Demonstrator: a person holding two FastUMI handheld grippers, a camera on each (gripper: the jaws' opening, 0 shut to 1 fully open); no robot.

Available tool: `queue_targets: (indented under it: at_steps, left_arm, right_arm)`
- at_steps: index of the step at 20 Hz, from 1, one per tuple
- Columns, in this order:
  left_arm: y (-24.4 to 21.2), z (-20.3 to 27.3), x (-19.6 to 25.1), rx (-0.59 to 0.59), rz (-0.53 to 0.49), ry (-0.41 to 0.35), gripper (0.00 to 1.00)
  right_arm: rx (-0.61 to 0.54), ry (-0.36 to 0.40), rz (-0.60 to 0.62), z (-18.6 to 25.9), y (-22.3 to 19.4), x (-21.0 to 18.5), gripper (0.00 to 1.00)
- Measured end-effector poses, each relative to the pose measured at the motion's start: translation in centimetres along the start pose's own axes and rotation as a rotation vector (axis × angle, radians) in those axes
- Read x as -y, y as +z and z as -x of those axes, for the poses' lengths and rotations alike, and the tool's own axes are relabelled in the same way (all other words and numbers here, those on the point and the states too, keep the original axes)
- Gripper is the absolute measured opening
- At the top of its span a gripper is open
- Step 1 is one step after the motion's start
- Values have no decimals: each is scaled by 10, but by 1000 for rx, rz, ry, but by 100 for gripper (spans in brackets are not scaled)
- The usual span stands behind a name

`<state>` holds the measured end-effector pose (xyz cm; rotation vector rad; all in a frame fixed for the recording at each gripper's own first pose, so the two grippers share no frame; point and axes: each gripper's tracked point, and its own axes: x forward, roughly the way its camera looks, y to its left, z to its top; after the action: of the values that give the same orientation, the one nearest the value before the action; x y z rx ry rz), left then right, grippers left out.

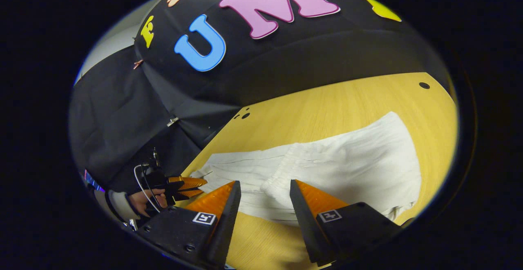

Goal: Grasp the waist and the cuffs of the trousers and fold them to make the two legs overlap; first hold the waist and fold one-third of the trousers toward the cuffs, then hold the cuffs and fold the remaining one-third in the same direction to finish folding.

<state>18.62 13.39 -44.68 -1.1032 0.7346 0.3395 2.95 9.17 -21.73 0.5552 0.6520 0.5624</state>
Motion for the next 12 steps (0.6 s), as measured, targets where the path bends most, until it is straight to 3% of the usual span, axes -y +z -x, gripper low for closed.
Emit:
queue_targets:
  at_steps: [4,7,12]
  left_arm:
    - [21,-2,34,68,12,-55,6]
    - [28,-9,59,93,-78,-60,6]
    - [32,-9,117,146,-199,-132,6]
  right_arm:
    - [24,-80,-6,41,7,34,76]
    - [50,-122,-42,75,16,53,76]
    - [121,-175,-145,133,31,76,76]
